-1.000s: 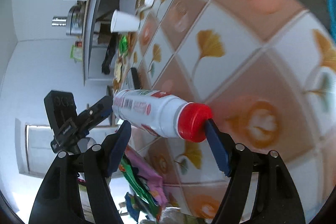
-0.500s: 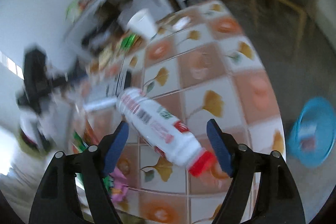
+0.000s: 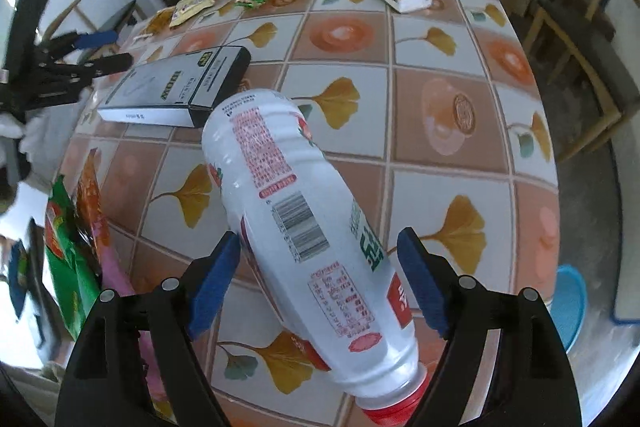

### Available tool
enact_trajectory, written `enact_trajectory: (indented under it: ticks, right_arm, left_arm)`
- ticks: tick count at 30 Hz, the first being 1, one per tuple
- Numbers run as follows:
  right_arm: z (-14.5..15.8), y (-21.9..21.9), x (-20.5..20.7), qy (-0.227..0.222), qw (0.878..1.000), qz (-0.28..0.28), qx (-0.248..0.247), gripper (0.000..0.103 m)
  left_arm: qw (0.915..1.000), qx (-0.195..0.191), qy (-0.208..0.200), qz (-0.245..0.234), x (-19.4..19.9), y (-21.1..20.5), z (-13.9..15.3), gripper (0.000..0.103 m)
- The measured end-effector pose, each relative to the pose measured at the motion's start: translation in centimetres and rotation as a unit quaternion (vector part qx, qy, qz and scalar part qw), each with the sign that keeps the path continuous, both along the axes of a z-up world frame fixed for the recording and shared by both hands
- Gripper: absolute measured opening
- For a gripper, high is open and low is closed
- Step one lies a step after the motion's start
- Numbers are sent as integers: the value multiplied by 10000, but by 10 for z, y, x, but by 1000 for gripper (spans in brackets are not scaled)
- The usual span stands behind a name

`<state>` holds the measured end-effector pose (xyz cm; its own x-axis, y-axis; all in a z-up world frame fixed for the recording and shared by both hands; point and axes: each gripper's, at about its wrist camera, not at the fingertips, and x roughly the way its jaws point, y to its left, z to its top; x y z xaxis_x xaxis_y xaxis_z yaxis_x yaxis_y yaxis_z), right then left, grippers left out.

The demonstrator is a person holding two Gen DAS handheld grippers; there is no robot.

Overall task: Collect trash
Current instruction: 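Lift the white bottle off the table with the right tool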

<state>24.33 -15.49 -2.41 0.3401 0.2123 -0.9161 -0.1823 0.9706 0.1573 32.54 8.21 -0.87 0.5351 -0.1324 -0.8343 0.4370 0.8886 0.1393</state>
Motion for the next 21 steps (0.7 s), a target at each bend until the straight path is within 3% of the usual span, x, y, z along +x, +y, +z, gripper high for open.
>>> enact_trajectory:
  ticks: [2,5,9,14,18,20,21]
  right_arm:
    - [-4,-1,1,48,9999,-108,79,78]
    - [-5,-1,-3,60,9998,-190,81,78]
    - [-6,-4,-3,82,9994,-300,157,78]
    - [-7,-6,-3,110,9990,-369,222,78]
    - [-6,-6,-4,113,9989,-381,234,78]
    - [-6,-6,-5,111,9988,-402,244,78]
    - [-6,-5,-6,110,9988,-407,244,78]
  left_arm:
    - [9991,-270,110,318,15,9,-8,81]
    - [9910,-917,450,864,35,30,-21,81]
    - [9677,-1825,834,1525,47,66,-41,80]
    - [9522,-2084,1075,1956,31,97,-55,76]
    - [9318,-2662,1361,2057,4,122,-53,76]
    - [9268,-2807,1512,1983,-10,129,-55,76]
    - [9285,-2785,1506,1941,-16,130,-53,76]
